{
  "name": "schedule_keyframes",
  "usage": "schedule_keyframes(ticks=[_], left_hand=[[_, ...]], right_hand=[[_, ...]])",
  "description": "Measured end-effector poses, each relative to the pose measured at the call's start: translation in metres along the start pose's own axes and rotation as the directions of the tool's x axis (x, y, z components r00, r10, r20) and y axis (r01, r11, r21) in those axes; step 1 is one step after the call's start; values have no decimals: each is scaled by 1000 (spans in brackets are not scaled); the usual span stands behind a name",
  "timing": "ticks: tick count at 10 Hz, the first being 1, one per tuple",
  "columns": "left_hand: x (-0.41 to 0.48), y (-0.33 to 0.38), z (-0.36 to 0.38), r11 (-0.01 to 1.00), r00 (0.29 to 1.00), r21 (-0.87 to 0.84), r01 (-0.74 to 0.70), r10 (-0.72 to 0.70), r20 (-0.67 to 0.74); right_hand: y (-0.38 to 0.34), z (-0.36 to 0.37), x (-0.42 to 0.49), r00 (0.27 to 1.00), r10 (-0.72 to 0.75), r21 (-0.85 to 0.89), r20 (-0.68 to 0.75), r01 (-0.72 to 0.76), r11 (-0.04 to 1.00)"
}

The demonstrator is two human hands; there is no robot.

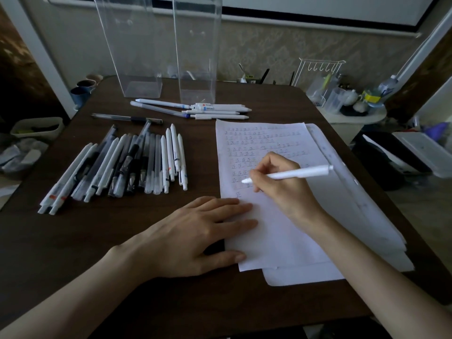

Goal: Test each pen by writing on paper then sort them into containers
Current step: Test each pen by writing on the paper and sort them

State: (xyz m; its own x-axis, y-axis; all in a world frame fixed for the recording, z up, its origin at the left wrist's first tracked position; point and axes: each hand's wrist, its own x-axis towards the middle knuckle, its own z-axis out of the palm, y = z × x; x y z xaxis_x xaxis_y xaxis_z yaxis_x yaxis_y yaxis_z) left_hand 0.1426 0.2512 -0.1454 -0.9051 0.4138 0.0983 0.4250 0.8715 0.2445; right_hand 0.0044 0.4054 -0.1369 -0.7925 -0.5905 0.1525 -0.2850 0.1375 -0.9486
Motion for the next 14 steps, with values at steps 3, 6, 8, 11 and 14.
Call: schedule_keyframes(ticks=[3, 6, 8, 11, 14], left_hand=[[0, -1, 3, 1000, 1000, 12, 1, -1, -22], [1, -3, 4, 1000, 1000, -3, 7, -7, -22], [1, -2, 4, 1000, 999, -2, 9, -9, -31], [1, -2, 3, 1000, 999, -10, 6, -6, -35], [1, -4, 4, 1000, 999, -24, -9, 8, -51]], right_hand=[[3, 5, 1, 1000, -14, -179, -27, 9, 984], [6, 3, 0, 999, -7, -189, -37, -1, 982], [3, 4, 0, 999, 3, -176, -44, -11, 984], [1, 4, -2, 1000, 27, -178, -8, -28, 984], [0, 5, -4, 999, 34, -161, -30, -39, 986]])
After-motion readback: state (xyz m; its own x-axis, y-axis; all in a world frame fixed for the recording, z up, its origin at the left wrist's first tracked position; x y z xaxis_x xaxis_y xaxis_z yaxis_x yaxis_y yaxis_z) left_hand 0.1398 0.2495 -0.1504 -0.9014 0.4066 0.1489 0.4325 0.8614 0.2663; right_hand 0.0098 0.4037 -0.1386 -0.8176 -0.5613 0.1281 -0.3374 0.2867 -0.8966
